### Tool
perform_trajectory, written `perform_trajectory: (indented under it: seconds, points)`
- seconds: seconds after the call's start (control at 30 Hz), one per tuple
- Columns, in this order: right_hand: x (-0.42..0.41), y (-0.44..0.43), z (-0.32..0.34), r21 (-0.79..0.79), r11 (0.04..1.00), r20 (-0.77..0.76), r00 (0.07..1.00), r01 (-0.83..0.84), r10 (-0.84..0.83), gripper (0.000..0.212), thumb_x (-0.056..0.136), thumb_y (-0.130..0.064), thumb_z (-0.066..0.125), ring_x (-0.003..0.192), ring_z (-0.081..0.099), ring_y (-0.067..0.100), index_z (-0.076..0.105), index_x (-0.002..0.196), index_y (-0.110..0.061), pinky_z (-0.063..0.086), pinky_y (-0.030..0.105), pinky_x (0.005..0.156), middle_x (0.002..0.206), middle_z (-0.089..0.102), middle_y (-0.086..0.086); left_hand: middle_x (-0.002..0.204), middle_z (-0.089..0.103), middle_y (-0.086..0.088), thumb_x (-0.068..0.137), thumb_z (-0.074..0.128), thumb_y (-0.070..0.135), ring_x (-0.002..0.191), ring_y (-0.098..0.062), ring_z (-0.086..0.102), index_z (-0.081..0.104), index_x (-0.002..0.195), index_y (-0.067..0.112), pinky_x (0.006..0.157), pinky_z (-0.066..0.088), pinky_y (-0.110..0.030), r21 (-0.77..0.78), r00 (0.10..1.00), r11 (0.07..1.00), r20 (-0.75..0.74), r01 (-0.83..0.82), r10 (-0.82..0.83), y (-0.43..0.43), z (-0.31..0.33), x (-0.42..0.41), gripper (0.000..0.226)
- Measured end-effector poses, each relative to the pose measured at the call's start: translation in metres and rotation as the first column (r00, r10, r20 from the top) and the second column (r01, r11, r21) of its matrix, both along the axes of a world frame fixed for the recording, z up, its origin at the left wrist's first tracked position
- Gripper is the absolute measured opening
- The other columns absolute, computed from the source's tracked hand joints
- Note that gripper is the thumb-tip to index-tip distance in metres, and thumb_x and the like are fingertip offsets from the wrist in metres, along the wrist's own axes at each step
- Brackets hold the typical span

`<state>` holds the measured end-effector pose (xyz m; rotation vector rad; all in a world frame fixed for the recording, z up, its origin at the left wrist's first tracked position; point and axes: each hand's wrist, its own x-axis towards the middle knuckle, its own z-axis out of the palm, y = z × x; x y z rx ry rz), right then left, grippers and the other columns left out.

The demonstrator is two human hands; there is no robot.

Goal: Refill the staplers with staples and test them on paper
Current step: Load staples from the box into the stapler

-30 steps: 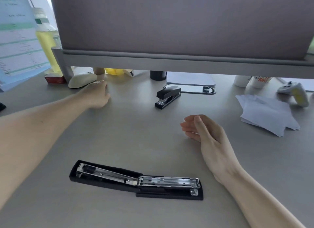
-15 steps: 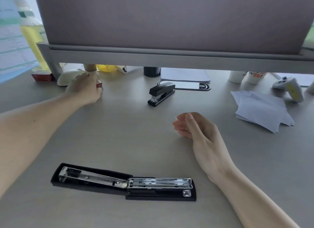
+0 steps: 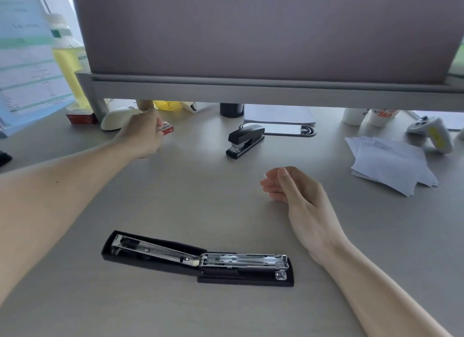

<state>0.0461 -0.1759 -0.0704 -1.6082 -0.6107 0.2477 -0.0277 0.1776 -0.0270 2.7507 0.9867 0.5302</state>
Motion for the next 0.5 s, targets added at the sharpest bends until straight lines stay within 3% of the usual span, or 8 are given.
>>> perform_trajectory:
  seconds: [0.13, 0.2, 0.33, 0.5]
  points:
    - [-0.004, -0.002, 0.003, 0.007, 1.0, -0.004, 1.0, -0.004, 0.004, 0.03, 0.112, -0.027, 0.049, 0.1, 0.077, 0.016, 0.074, 0.099, -0.016, 0.06, 0.041, 0.101, 0.097, 0.081, 0.002, 0.113, 0.065, -0.003, 0.098, 0.067, 0.02, 0.096, -0.024, 0.057, 0.057, 0.116, 0.013, 0.077, 0.039, -0.032, 0.011, 0.988, 0.99, 0.058, 0.143, -0.144, -0.048, 0.029, -0.019, 0.022]
    - [-0.007, -0.004, 0.003, 0.006, 1.0, 0.017, 1.0, 0.002, -0.002, 0.029, 0.112, -0.025, 0.05, 0.1, 0.077, 0.017, 0.074, 0.099, -0.016, 0.06, 0.043, 0.101, 0.098, 0.081, 0.001, 0.11, 0.066, 0.003, 0.096, 0.069, 0.022, 0.096, -0.021, 0.061, 0.058, 0.113, 0.017, 0.08, 0.047, -0.035, 0.001, 0.969, 0.974, 0.101, 0.228, -0.227, -0.08, 0.041, -0.032, 0.022]
    - [-0.02, -0.016, 0.008, -0.008, 1.0, 0.128, 0.992, 0.021, -0.02, 0.026, 0.112, -0.021, 0.05, 0.101, 0.076, 0.019, 0.073, 0.1, -0.022, 0.061, 0.046, 0.097, 0.1, 0.08, -0.001, 0.107, 0.069, 0.003, 0.091, 0.075, 0.022, 0.101, -0.019, 0.067, 0.059, 0.108, 0.022, 0.088, 0.056, -0.04, -0.068, 0.902, 0.902, 0.099, 0.427, -0.42, -0.147, 0.052, -0.059, 0.023]
    - [-0.04, -0.054, 0.008, -0.049, 0.998, 0.168, 0.985, 0.038, -0.029, 0.027, 0.112, -0.025, 0.049, 0.1, 0.075, 0.007, 0.072, 0.1, -0.032, 0.058, 0.036, 0.092, 0.096, 0.08, -0.011, 0.112, 0.066, 0.009, 0.092, 0.074, 0.022, 0.104, -0.017, 0.065, 0.056, 0.113, 0.026, 0.089, 0.053, -0.032, -0.149, 0.834, 0.822, 0.033, 0.55, -0.552, -0.215, 0.039, -0.074, 0.029]
